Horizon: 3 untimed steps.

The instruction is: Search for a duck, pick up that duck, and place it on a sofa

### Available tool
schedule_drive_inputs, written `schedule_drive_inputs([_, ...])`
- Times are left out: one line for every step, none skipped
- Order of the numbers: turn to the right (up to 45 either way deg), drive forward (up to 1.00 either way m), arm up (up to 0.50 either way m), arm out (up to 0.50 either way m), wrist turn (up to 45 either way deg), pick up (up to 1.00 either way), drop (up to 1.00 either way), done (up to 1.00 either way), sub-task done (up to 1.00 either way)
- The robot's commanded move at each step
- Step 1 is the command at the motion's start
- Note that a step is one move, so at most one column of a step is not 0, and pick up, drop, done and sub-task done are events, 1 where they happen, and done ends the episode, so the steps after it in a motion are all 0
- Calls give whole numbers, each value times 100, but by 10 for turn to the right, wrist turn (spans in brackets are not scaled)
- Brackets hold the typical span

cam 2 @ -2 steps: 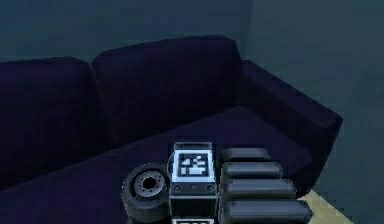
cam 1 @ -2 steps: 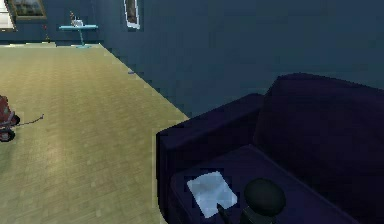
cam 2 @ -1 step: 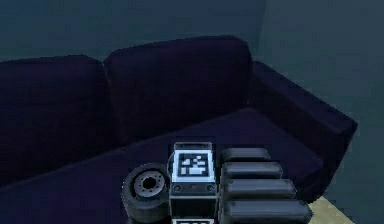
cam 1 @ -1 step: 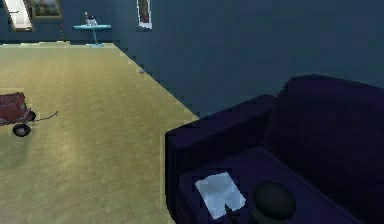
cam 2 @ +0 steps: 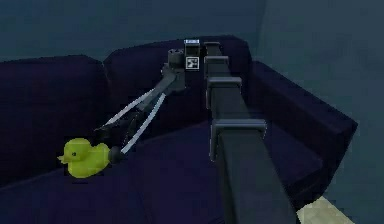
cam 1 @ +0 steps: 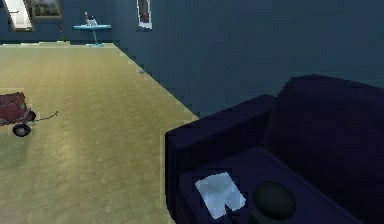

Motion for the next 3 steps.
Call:
schedule_drive_inputs([0,0,0,0,450,0,0,0,0])
schedule_drive_inputs([0,0,0,0,450,0,0,0,0])
schedule_drive_inputs([0,0,0,0,30,0,0,0,0])
